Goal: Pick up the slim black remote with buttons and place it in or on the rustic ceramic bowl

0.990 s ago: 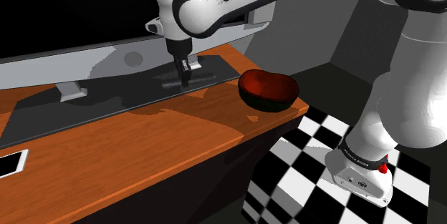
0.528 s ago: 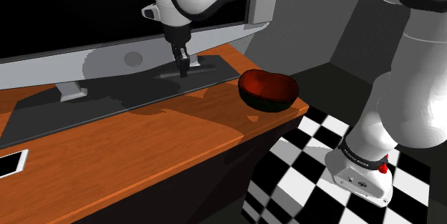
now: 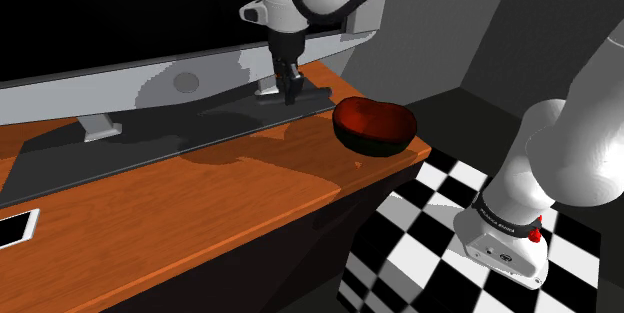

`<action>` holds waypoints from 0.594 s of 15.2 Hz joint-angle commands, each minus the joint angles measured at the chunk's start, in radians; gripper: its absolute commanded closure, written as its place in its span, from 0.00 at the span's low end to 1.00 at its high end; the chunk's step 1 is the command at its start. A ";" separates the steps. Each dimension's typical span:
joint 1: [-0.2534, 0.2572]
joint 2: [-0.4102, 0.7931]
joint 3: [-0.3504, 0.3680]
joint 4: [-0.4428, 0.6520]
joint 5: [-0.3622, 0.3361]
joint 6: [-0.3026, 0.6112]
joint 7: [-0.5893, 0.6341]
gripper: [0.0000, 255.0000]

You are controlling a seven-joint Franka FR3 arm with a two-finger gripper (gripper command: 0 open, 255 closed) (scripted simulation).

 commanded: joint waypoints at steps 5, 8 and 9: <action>-0.028 -0.217 -0.041 -0.252 0.033 0.040 -0.084 1.00; -0.038 -0.326 -0.068 -0.363 0.041 0.044 -0.125 1.00; -0.041 -0.363 -0.077 -0.398 0.041 0.043 -0.139 1.00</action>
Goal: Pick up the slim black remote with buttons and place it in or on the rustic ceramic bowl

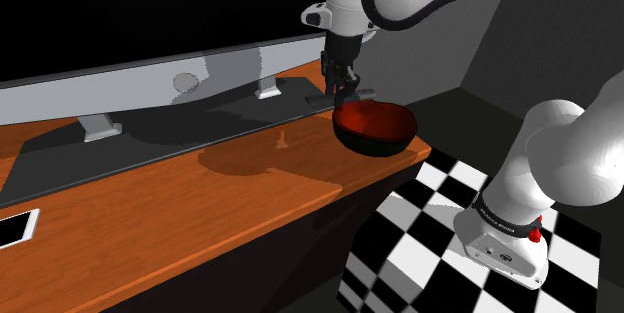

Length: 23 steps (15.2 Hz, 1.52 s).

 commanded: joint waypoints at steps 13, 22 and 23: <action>-0.035 -0.266 -0.085 -0.311 -0.019 0.049 -0.109 1.00; -0.036 -0.236 -0.085 -0.366 -0.021 0.133 -0.106 1.00; -0.036 -0.236 -0.085 -0.366 -0.021 0.133 -0.106 1.00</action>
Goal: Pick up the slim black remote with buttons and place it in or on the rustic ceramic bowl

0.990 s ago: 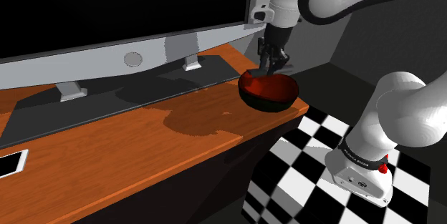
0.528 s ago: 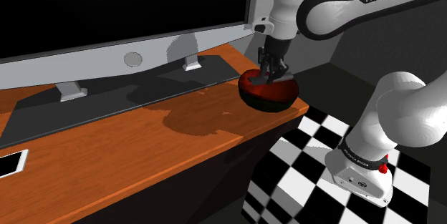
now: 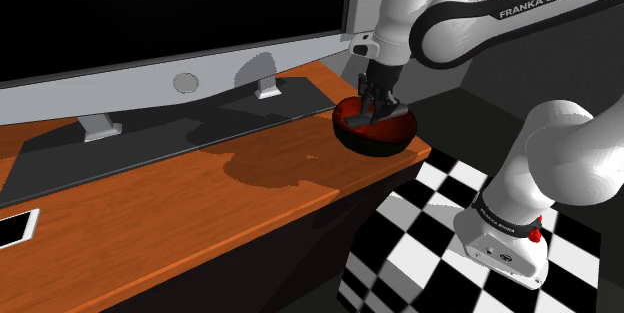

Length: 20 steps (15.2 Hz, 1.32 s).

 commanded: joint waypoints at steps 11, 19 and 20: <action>0.002 -0.032 0.001 0.042 0.003 -0.078 -0.002 0.00; 0.003 -0.056 0.002 0.087 0.005 -0.147 -0.003 0.00; 0.003 -0.056 0.002 0.087 0.005 -0.147 -0.003 0.00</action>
